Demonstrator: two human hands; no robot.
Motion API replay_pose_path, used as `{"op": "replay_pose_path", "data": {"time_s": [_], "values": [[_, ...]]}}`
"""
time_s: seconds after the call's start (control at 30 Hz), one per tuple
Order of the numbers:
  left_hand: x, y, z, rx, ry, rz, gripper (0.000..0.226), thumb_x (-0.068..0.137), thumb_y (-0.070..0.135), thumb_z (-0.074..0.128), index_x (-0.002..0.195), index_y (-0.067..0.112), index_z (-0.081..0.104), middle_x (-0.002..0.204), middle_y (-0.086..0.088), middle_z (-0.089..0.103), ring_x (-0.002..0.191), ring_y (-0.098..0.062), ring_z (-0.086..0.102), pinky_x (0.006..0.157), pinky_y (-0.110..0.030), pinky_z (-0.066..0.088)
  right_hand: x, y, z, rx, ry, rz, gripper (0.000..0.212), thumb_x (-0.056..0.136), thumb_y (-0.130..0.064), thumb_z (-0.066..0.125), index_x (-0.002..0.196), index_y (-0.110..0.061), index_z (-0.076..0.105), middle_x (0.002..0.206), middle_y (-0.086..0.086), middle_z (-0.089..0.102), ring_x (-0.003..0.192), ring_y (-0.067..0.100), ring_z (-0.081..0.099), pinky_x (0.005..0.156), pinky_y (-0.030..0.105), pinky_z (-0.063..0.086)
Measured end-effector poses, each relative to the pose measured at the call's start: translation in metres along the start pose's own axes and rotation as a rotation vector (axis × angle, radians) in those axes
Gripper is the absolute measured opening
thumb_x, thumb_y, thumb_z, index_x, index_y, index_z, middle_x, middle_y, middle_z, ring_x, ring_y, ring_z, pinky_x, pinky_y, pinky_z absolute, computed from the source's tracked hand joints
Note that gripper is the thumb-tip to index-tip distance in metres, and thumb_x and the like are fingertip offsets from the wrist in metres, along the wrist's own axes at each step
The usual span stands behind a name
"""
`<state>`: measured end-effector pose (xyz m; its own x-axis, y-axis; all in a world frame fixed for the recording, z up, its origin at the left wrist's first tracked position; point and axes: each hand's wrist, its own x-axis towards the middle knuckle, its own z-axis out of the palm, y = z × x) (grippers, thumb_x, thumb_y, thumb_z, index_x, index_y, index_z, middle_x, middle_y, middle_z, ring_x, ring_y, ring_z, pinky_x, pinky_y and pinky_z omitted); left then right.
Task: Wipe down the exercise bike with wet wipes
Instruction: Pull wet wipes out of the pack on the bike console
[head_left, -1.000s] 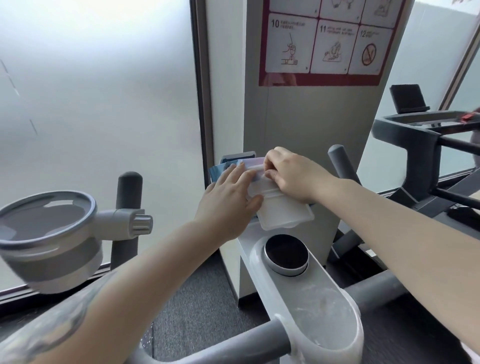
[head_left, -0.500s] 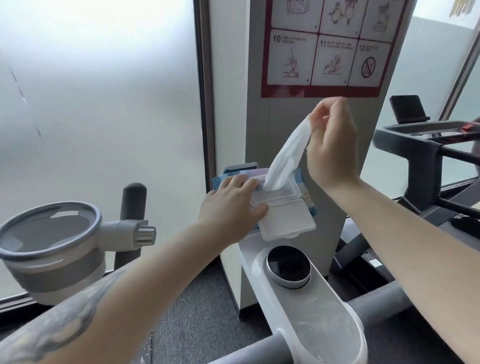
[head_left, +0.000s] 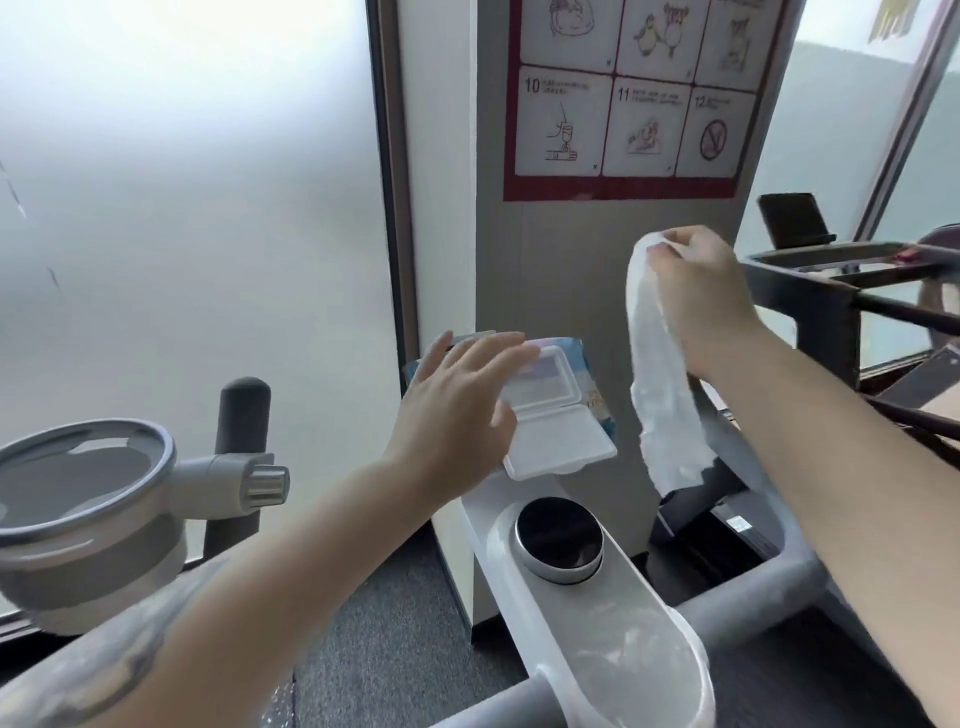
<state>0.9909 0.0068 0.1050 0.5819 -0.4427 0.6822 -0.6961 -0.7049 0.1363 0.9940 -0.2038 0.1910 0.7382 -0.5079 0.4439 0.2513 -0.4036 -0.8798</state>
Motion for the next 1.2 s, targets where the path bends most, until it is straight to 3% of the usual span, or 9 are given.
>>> {"op": "replay_pose_path", "data": {"time_s": [0.17, 0.37, 0.47, 0.53, 0.7, 0.87, 0.93, 1.03, 1.2], "values": [[-0.006, -0.015, -0.006, 0.213, -0.211, 0.162, 0.04, 0.092, 0.033, 0.032, 0.113, 0.033, 0.066, 0.123, 0.023, 0.062, 0.134, -0.001, 0.041, 0.121, -0.038, -0.005, -0.008, 0.021, 0.011, -0.023, -0.001, -0.065, 0.006, 0.098, -0.016, 0.048, 0.099, -0.017, 0.054, 0.1, 0.0, 0.058, 0.091, 0.016, 0.055, 0.079, 0.027, 0.046], [0.0, -0.026, -0.022, 0.2, -0.408, 0.158, 0.065, 0.077, 0.027, 0.065, 0.139, 0.036, 0.044, 0.142, 0.02, 0.047, 0.137, -0.001, 0.035, 0.122, -0.037, 0.001, -0.006, 0.024, 0.003, -0.03, 0.013, -0.11, 0.007, 0.099, -0.015, 0.044, 0.1, -0.016, 0.051, 0.1, 0.0, 0.056, 0.093, 0.016, 0.053, 0.082, 0.029, 0.046], [0.002, -0.027, -0.016, 0.032, -0.277, 0.037, 0.054, 0.081, 0.054, 0.064, 0.13, 0.034, 0.055, 0.129, 0.013, 0.06, 0.123, -0.012, 0.052, 0.106, -0.029, 0.032, -0.006, 0.027, 0.004, -0.015, 0.011, -0.082, 0.008, 0.099, -0.016, 0.045, 0.097, -0.019, 0.052, 0.1, 0.0, 0.056, 0.095, 0.018, 0.055, 0.084, 0.032, 0.049], [0.008, -0.024, -0.007, -0.14, -0.097, -0.121, 0.039, 0.09, 0.038, 0.063, 0.128, 0.031, 0.056, 0.121, 0.006, 0.064, 0.106, -0.018, 0.059, 0.087, -0.031, 0.047, -0.006, 0.027, 0.004, 0.01, 0.019, -0.081, 0.013, 0.098, -0.015, 0.045, 0.09, -0.023, 0.051, 0.096, -0.004, 0.056, 0.094, 0.017, 0.055, 0.086, 0.035, 0.049], [0.01, -0.026, 0.019, 0.028, 0.06, 0.005, 0.049, 0.081, 0.0, 0.069, 0.126, 0.018, 0.062, 0.13, 0.003, 0.061, 0.123, -0.021, 0.052, 0.103, -0.039, 0.043, -0.009, 0.021, 0.008, -0.022, 0.02, -0.132, 0.007, 0.097, -0.013, 0.046, 0.097, -0.018, 0.051, 0.096, -0.004, 0.056, 0.093, 0.015, 0.054, 0.08, 0.026, 0.047], [-0.004, -0.017, 0.025, 0.276, -0.049, 0.042, 0.04, 0.093, 0.013, 0.053, 0.132, 0.018, 0.059, 0.138, 0.005, 0.057, 0.134, -0.02, 0.046, 0.116, -0.033, 0.021, -0.026, 0.021, 0.02, -0.11, -0.041, -0.192, 0.007, 0.098, -0.016, 0.046, 0.096, -0.018, 0.052, 0.087, -0.015, 0.053, 0.087, 0.009, 0.052, 0.067, 0.01, 0.038], [0.008, -0.003, 0.01, 0.116, -0.144, -0.13, 0.036, 0.096, 0.019, 0.045, 0.127, 0.024, 0.063, 0.134, 0.006, 0.059, 0.128, -0.018, 0.048, 0.112, -0.029, 0.025, -0.035, 0.018, 0.024, -0.121, -0.082, -0.218, 0.006, 0.098, -0.017, 0.047, 0.096, -0.019, 0.052, 0.086, -0.017, 0.053, 0.087, 0.008, 0.053, 0.067, 0.012, 0.037], [0.03, 0.017, -0.03, -0.619, -0.278, -0.556, 0.042, 0.072, 0.027, 0.054, 0.111, 0.028, 0.072, 0.112, 0.004, 0.07, 0.102, -0.017, 0.062, 0.092, -0.036, 0.05, -0.043, 0.006, 0.026, -0.084, -0.117, -0.233, 0.006, 0.099, -0.019, 0.047, 0.097, -0.019, 0.053, 0.089, -0.015, 0.055, 0.088, 0.007, 0.054, 0.066, 0.014, 0.039], [0.028, 0.033, -0.057, -0.873, -0.159, -0.554, 0.037, 0.075, 0.023, 0.078, 0.11, 0.023, 0.065, 0.102, 0.007, 0.069, 0.093, -0.007, 0.065, 0.07, -0.021, 0.046, -0.053, -0.018, 0.024, 0.087, -0.357, -0.182, 0.008, 0.102, -0.022, 0.045, 0.1, -0.019, 0.053, 0.094, -0.006, 0.06, 0.087, 0.011, 0.06, 0.066, 0.017, 0.048]]}}
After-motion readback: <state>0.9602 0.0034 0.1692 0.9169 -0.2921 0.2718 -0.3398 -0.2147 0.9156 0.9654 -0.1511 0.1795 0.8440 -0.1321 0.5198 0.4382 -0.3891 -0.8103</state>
